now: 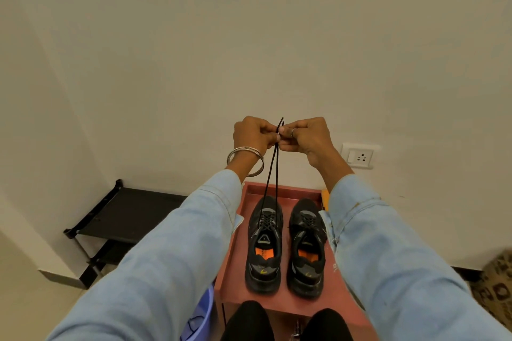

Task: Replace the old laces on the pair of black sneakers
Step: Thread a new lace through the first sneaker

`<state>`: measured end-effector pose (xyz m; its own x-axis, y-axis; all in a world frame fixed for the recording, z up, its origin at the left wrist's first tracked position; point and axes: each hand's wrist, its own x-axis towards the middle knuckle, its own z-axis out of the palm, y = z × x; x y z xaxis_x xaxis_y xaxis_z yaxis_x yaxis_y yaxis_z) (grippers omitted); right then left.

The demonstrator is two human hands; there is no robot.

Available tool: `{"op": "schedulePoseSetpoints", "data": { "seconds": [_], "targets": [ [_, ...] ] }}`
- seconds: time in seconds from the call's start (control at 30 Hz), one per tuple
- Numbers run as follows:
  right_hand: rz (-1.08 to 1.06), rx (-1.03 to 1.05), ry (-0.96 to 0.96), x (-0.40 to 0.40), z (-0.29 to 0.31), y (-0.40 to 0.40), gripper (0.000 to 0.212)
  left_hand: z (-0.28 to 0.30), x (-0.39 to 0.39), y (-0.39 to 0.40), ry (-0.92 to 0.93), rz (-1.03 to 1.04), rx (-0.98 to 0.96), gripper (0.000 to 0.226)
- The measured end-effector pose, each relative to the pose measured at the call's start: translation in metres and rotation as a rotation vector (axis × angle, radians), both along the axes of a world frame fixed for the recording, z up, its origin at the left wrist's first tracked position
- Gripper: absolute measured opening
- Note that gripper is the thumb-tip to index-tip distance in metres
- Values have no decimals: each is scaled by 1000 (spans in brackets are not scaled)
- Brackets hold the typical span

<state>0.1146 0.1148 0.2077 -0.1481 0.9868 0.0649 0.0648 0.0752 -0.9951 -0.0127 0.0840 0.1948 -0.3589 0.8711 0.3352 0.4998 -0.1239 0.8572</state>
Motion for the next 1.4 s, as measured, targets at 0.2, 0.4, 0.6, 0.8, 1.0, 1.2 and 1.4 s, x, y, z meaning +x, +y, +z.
{"op": "schedulePoseSetpoints", "data": {
  "seconds": [0.2, 0.4, 0.6, 0.8, 1.0, 1.2, 1.4],
  "targets": [
    [14, 50, -91, -3, 5, 3, 6, -1, -2, 1, -52, -5, 14, 37],
    [60, 18, 27, -3, -4, 2, 7, 1, -5, -4, -69, -52, 45, 50],
    [157, -5, -130, 0, -31, 1, 17, 0, -9, 1, -135, -79, 30, 46],
    [59, 81, -145, -14, -48, 1, 15, 1, -10, 3, -136, -103, 30, 36],
    [-4, 101, -126, -15, -51, 2, 10, -34, -19, -1, -173, -139, -95, 23],
    [-2, 85, -110, -15, -56, 6, 11, -66, -10, -7, -171, -87, -112, 19],
    [-279, -66, -28, -8, -71, 14, 8, -70, -6, -6, -595, -55, -158, 10]
  ]
}}
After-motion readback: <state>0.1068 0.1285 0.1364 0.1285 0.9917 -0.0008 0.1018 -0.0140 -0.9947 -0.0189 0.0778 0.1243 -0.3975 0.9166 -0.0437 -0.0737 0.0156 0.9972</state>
